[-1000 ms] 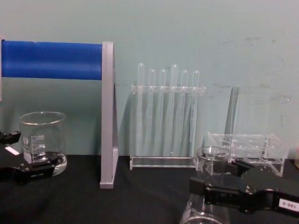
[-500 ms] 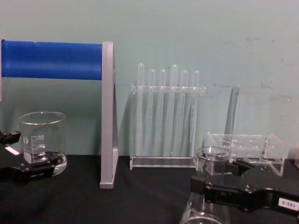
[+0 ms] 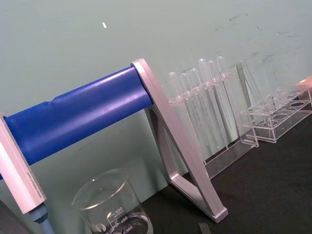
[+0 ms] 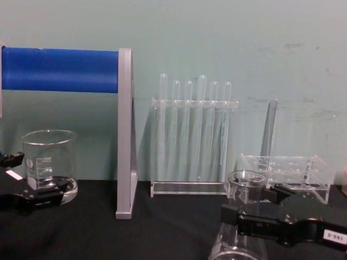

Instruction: Grasp the erlenmeyer flask with one hand, shake it three times, then place it back.

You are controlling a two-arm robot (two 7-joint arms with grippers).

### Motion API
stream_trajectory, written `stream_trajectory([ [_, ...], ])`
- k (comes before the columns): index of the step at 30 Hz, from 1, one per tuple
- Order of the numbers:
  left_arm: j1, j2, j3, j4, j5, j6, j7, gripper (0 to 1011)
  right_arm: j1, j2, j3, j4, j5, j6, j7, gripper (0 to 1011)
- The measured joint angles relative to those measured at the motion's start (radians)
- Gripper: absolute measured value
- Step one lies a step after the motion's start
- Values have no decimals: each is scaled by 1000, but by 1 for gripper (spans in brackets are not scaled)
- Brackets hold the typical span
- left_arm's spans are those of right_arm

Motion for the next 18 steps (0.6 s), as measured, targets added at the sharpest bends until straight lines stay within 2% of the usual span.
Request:
stream_trajectory([
  [5, 0, 0, 0, 0, 0, 0, 0, 1001, 0, 0, 0, 0, 0, -1, 1, 991],
  [11, 0, 0, 0, 0, 0, 0, 0, 1001, 0, 0, 0, 0, 0, -1, 1, 882],
  [12, 0, 0, 0, 0, 0, 0, 0, 1001, 0, 0, 0, 0, 0, -1, 1, 824],
  [14, 0, 0, 0, 0, 0, 0, 0, 1001, 0, 0, 0, 0, 0, -1, 1, 788],
  [15, 0, 0, 0, 0, 0, 0, 0, 1001, 0, 0, 0, 0, 0, -1, 1, 733],
  [18, 0, 0, 0, 0, 0, 0, 0, 1001, 0, 0, 0, 0, 0, -1, 1, 654],
])
